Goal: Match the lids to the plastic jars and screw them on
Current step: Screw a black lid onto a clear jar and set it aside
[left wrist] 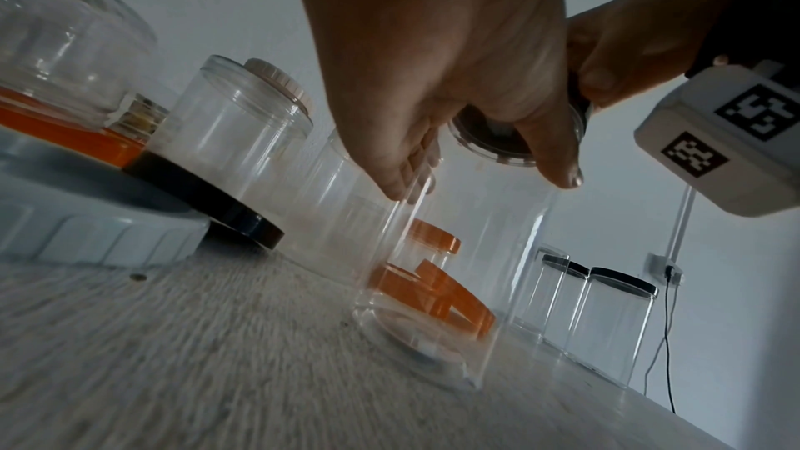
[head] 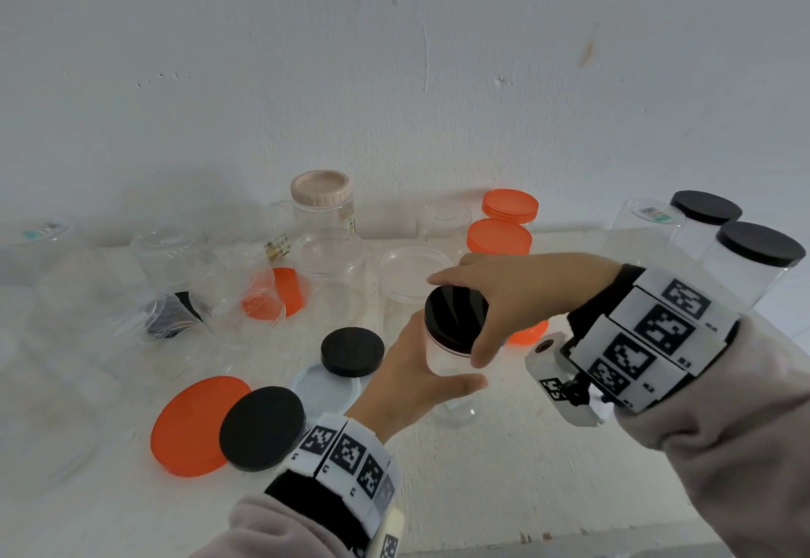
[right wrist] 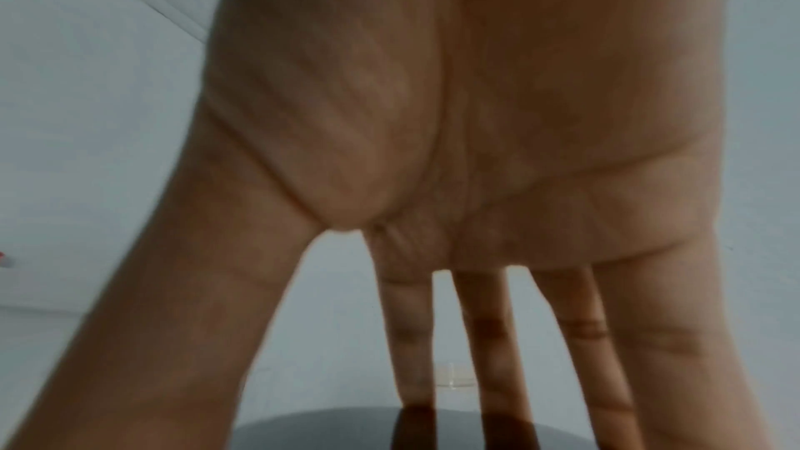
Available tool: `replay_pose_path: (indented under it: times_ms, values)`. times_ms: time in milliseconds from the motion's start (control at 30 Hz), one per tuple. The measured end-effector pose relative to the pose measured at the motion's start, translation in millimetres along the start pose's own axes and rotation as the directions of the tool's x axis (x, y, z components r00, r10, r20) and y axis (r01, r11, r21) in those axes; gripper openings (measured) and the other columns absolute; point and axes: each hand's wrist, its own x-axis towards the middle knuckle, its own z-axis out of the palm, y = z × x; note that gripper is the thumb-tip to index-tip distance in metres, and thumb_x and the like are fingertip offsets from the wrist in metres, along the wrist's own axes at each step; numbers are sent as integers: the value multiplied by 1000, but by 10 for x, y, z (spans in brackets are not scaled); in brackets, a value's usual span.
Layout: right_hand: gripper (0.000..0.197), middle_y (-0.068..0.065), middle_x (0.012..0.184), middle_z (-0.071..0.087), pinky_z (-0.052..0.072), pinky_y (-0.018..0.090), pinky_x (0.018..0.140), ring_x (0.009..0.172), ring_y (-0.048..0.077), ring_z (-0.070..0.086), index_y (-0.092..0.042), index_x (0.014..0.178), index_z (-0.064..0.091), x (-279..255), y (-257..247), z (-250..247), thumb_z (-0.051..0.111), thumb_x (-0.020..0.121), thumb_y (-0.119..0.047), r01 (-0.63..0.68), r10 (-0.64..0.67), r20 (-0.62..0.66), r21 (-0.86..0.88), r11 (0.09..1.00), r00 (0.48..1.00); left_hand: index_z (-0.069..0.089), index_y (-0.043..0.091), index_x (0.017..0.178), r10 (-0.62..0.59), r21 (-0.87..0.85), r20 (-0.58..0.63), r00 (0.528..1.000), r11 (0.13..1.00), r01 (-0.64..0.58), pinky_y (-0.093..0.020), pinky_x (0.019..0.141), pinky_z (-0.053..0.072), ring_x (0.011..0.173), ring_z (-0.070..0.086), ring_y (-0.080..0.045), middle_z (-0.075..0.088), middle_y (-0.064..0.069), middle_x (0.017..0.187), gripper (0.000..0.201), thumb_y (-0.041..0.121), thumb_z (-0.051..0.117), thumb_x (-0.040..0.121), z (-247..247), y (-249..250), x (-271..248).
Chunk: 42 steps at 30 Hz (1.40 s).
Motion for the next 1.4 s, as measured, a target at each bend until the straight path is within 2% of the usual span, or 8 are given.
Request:
replay_pose_path:
  times_ms: [167, 367, 533, 600, 833, 1100, 1233, 1400]
  values:
    - [82, -14, 114, 52, 49, 25, 82, 105, 10, 53, -35, 128, 50, 29, 15, -20, 85, 57, -53, 63, -61, -96, 13, 998, 993, 26, 53, 128, -19, 14, -7, 1000, 1000, 19, -5, 80, 34, 111, 41, 19, 46, 33, 123, 84, 42, 84, 67, 9, 11, 5]
    - [76, -3, 83, 65, 46, 24, 44, 60, 14, 65, -18, 96, 57, 90, -30, 105, 71, 52, -78, -79, 75, -192, -17, 997, 979, 31, 41, 139, -2, -8, 9, 1000, 1000, 2, -8, 87, 35, 120, 43, 10, 47, 25, 132, 86, 42, 83, 69, -1, 13, -11]
    - [90, -11, 124, 44, 47, 30, 89, 110, 12, 46, -33, 139, 37, 54, 6, 25, 79, 63, -57, 3, -3, -20, -11, 1000, 1000, 28, 44, 136, -2, -6, 0, 1000, 1000, 2, -5, 86, 33, 119, 42, 11, 46, 24, 132, 87, 38, 84, 69, 0, 24, -10]
    - [93, -14, 123, 41, 45, 32, 94, 115, 10, 42, -39, 142, 34, 41, 5, 2, 82, 63, -50, 42, -42, -24, -13, 999, 999, 28, 43, 137, -1, -6, 0, 1000, 1000, 1, -7, 89, 32, 121, 42, 8, 46, 23, 133, 88, 39, 84, 69, 5, 22, -8]
    - [74, -8, 92, 56, 46, 25, 61, 80, 11, 56, -22, 101, 55, 84, -14, 151, 67, 56, -80, -44, 32, -259, -42, 998, 965, 31, 42, 138, -2, -19, 1, 1000, 1000, 2, -10, 88, 36, 120, 44, 9, 48, 25, 132, 87, 42, 83, 69, 6, 8, -10]
    - [91, -10, 120, 39, 46, 31, 87, 111, 14, 44, -38, 143, 29, 38, -43, 67, 77, 67, -52, 46, -48, -29, -55, 997, 998, 31, 41, 136, 5, -5, -11, 1000, 1000, -6, -9, 91, 36, 117, 44, 12, 49, 24, 129, 86, 39, 84, 68, 11, 9, -11]
    - [69, -11, 98, 51, 50, 28, 72, 91, 13, 54, -30, 114, 54, 72, -59, 70, 73, 61, -68, 19, -29, -134, -81, 997, 991, 31, 39, 139, 0, -27, -2, 1000, 1000, 0, -15, 97, 37, 121, 44, 7, 49, 24, 131, 89, 41, 83, 68, 10, 1, -10]
    - [72, -6, 89, 52, 36, 25, 55, 73, 9, 51, -23, 100, 48, 108, -72, 148, 61, 61, -81, -80, 52, -196, -135, 988, 979, 31, 44, 137, 3, -26, -1, 1000, 1000, -3, -11, 90, 36, 119, 43, 11, 48, 28, 130, 85, 43, 83, 69, 10, 5, -23]
